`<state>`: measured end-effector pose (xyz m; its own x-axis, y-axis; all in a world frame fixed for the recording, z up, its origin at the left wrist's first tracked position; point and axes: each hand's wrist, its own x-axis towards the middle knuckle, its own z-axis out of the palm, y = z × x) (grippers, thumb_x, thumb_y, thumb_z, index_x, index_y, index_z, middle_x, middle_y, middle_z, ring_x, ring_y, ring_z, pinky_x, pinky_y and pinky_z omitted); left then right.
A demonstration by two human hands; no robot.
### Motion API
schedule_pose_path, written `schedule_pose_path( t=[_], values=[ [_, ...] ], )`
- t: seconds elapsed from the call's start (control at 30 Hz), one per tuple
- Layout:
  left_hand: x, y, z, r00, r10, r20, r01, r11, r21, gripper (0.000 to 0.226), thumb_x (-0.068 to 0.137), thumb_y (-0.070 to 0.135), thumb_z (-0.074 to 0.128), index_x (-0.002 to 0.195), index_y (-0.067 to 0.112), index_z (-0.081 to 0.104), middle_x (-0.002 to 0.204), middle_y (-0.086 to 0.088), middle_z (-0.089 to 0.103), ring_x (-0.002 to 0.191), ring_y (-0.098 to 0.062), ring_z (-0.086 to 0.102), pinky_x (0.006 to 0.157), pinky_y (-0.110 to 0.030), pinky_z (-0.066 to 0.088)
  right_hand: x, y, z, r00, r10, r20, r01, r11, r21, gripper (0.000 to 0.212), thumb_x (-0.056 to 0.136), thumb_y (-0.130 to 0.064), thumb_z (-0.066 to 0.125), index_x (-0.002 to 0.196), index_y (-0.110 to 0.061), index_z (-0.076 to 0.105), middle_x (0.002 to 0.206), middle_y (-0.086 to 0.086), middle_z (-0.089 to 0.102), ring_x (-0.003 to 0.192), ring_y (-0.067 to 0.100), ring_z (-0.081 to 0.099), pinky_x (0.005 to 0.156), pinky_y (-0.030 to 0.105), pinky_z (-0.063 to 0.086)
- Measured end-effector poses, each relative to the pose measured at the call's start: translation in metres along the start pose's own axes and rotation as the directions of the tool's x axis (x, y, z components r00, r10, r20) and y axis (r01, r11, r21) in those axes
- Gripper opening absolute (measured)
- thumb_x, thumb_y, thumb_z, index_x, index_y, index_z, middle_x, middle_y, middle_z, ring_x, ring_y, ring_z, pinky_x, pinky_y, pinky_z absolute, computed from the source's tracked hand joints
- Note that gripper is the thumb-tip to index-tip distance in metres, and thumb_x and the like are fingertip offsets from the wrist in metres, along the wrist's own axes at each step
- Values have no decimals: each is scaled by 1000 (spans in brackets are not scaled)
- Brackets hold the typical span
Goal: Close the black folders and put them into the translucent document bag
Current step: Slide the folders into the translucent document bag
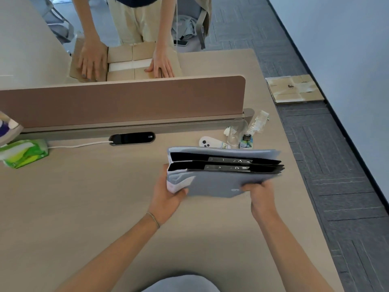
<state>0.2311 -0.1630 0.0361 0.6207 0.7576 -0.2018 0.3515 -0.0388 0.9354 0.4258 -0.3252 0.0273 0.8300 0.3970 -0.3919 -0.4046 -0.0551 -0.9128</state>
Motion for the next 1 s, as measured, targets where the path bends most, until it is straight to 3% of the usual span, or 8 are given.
schedule_pose_path(
  t=[0.13, 0.27, 0.37, 0.47, 0.57, 0.77, 0.87, 1.0],
  values=[
    [6, -19, -1, 999, -31, -41, 35, 995, 93, 13, 82, 2, 77, 94, 4, 73, 76, 21, 70, 78, 17, 64, 75, -6, 48, 0, 2, 7, 999, -40, 0, 40, 995, -87, 46, 61, 28, 59, 94, -3, 66, 73, -14, 72, 69, -1, 64, 64, 15, 51],
    [14, -33, -1, 990, -140, 31, 132, 976, 174, 7, 74, 34, 69, 67, 32, 69, 82, 1, 71, 81, -8, 61, 71, -4, 40, -1, 17, 10, 999, 38, 1, -38, 993, -108, 54, 56, 10, 63, 109, 5, 62, 89, -1, 70, 78, 3, 64, 72, 20, 50],
    [24, -37, -1, 995, -92, 39, 82, 976, 202, 9, 76, 34, 70, 75, 42, 68, 87, 7, 70, 85, -4, 63, 75, -8, 43, -1, 10, 18, 997, 74, -38, -77, 994, -73, 52, 52, 3, 60, 105, 6, 62, 91, 7, 65, 79, 11, 59, 70, 23, 47],
    [39, -30, -4, 997, -80, 20, 76, 989, 128, 35, 77, 16, 79, 110, 25, 70, 107, 7, 72, 98, 8, 66, 81, -8, 49, 1, -8, 29, 989, 122, -78, -125, 991, -36, 28, 68, 14, 54, 80, -11, 57, 77, 0, 58, 69, 9, 52, 60, 22, 41],
    [49, -17, -13, 991, -129, 43, 129, 992, 12, 62, 68, 24, 81, 125, 13, 60, 116, 1, 71, 106, -9, 68, 84, -20, 56, 2, -16, 36, 987, 131, -93, -137, 989, -54, 39, 76, 21, 40, 78, -15, 54, 75, -1, 58, 68, 13, 52, 56, 26, 38],
    [34, -11, -45, 956, -294, -20, 287, 943, -170, 70, 64, 23, 86, 126, 12, 54, 111, -7, 74, 102, -30, 73, 86, -44, 61, -16, -14, 68, 990, 139, -18, -140, 981, -132, 44, 74, 19, 36, 101, -8, 58, 80, 4, 58, 70, 19, 53, 54, 30, 35],
    [21, -17, -67, 933, -344, -104, 316, 924, -215, 55, 78, 6, 83, 123, 13, 51, 104, 2, 69, 94, -17, 68, 80, -32, 56, -31, -5, 89, 985, 169, 35, -159, 966, -204, 37, 74, 13, 38, 101, -7, 54, 84, 9, 59, 73, 27, 56, 56, 31, 39],
    [3, -32, -104, 898, -406, -171, 364, 902, -232, 46, 81, 7, 81, 118, 11, 54, 96, 6, 65, 84, -8, 63, 70, -21, 49, -52, 14, 122, 981, 154, 114, -120, 958, -262, 42, 64, 3, 42, 97, -19, 55, 86, 12, 61, 74, 32, 59, 62, 39, 48]
  ],
)
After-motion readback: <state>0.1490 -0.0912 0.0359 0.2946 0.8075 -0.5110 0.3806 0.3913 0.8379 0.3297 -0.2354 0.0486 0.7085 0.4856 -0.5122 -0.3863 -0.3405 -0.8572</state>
